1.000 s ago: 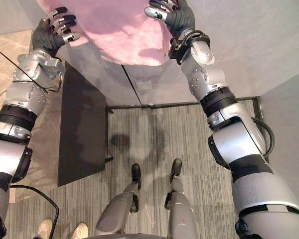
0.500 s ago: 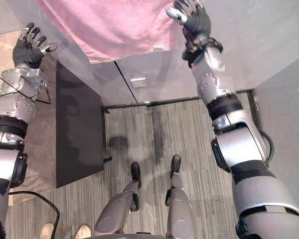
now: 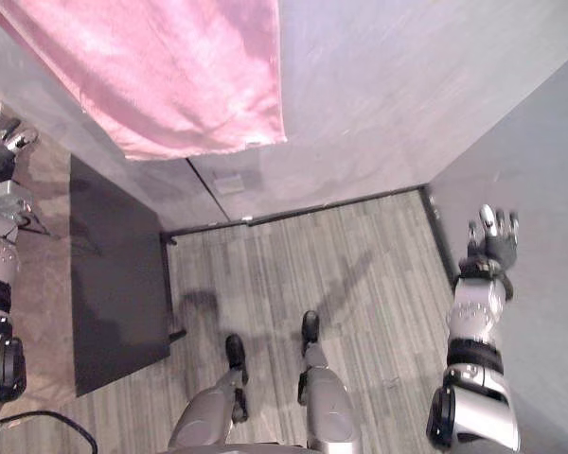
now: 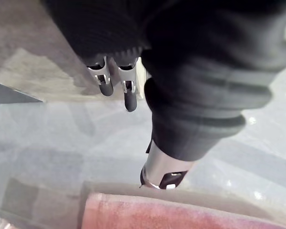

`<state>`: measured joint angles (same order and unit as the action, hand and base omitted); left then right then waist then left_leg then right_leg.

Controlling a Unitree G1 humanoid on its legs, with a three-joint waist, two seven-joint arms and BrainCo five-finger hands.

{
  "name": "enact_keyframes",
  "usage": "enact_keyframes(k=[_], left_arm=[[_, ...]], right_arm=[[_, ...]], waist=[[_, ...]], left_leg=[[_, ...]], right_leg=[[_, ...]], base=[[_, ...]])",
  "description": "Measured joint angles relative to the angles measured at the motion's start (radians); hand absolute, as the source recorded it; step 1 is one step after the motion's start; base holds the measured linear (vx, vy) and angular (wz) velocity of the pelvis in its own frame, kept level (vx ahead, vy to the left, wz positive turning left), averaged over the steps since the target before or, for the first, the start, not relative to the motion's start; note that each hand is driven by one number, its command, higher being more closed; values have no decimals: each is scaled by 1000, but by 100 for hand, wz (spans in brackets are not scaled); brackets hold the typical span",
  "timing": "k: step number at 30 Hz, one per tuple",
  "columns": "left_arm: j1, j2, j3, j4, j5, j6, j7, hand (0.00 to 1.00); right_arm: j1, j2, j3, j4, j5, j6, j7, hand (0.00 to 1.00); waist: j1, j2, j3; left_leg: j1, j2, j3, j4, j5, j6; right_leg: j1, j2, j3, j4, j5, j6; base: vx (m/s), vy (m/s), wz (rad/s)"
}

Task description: Organize washtable

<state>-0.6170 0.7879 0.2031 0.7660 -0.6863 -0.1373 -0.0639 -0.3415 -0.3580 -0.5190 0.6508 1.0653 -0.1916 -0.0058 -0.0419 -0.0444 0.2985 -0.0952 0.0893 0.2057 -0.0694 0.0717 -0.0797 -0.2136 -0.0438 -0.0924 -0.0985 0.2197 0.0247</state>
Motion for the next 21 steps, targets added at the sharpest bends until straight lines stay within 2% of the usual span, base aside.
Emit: enact_keyframes(k=[2,5,7,9,11,15,21], left_arm=[[56,-26,3,-24,10,3,0,0],[175,-103,9,-57,33,9,1,0],[250,-172,10,-72,42,10,2,0],[342,-284,9,-73,42,17,3,0],[408,-359,1,-77,49,26,3,0],[528,-468,-42,-91,52,58,3,0],[591,-510,-58,-88,71,75,3,0]], right_arm=[[66,20,-46,0,6,-3,-6,0],[173,73,-116,4,7,-19,-19,0],[216,99,-143,20,6,-23,-23,0],[257,134,-170,88,6,-19,-41,0],[281,168,-187,143,6,-9,-54,0],[311,226,-198,205,8,27,-74,0],[309,230,-192,252,5,46,-80,0]], waist=[[0,4,-21],[0,22,-99],[2,42,-139],[2,69,-179],[2,78,-195],[1,77,-213],[2,72,-233]], left_leg=[[32,9,-5,0,-8,-6],[79,18,-9,0,-29,-14],[102,16,-9,0,-40,-10],[131,13,-9,1,-55,-6],[149,13,-9,7,-68,-4],[161,13,-9,17,-81,-3],[175,14,-8,18,-82,-3]], right_leg=[[36,7,-11,0,-13,-3],[90,15,-26,0,-40,-5],[115,12,-28,0,-53,3],[146,7,-32,0,-61,7],[166,6,-33,0,-75,17],[183,2,-33,-1,-78,17],[195,5,-34,-4,-82,10]], base=[[104,-7,10],[84,13,12],[70,36,7],[50,56,5],[20,23,0],[0,0,0],[0,0,0]])
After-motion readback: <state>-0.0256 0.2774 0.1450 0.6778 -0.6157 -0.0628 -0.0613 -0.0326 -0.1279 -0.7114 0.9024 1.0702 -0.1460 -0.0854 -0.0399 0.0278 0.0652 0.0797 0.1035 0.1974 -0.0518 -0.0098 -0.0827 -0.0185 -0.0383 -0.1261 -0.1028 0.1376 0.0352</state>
